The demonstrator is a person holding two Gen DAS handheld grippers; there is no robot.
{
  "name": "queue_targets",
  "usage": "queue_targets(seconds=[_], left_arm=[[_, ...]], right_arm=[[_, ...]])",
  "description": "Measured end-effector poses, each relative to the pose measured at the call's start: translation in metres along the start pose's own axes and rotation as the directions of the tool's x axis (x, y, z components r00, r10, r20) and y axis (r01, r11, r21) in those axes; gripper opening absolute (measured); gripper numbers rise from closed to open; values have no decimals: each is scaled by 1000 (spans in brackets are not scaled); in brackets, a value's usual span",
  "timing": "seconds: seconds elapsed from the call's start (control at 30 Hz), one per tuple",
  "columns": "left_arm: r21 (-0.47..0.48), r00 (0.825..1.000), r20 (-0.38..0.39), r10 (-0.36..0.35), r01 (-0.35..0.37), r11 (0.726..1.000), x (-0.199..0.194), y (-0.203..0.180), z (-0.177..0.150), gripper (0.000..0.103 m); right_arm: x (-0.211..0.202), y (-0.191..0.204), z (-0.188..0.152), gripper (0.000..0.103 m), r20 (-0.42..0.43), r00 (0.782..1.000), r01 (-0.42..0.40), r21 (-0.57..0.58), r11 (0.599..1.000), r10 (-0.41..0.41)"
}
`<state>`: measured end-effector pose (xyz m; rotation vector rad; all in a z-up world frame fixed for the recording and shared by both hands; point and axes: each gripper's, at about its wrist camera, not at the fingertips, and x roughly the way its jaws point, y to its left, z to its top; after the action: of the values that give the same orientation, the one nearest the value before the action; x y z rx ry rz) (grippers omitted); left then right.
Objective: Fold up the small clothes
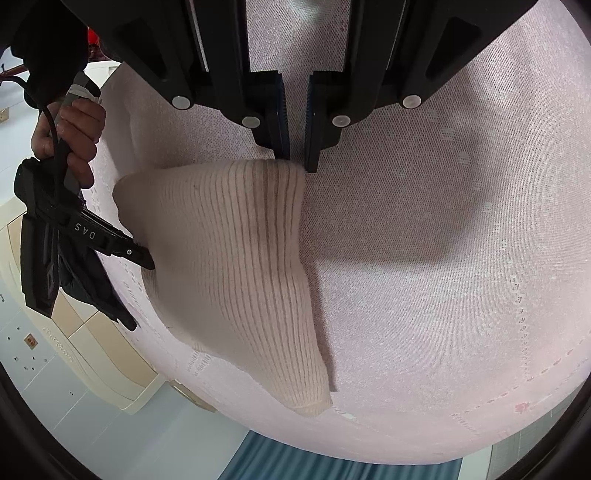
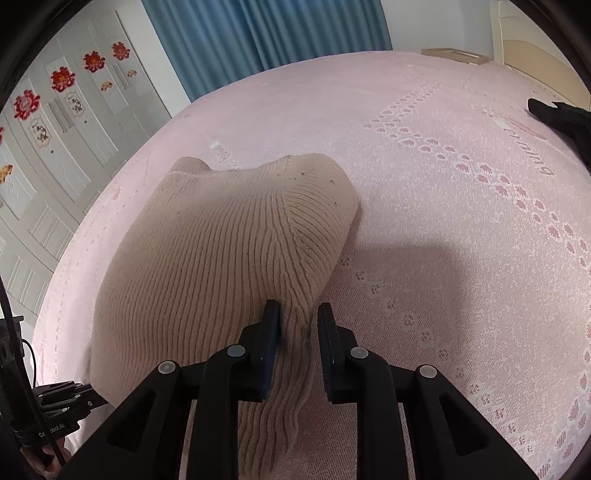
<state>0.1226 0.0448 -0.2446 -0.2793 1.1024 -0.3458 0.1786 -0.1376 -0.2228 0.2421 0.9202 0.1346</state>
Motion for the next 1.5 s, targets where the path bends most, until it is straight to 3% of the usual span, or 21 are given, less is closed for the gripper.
queue_targets(seconds=[1.5], left_arm=[[-2, 1000, -7, -10, 10, 1000, 1, 3, 1, 9]], right_arm=[[1, 0, 0, 20, 0, 1000, 1, 1, 1000, -1]])
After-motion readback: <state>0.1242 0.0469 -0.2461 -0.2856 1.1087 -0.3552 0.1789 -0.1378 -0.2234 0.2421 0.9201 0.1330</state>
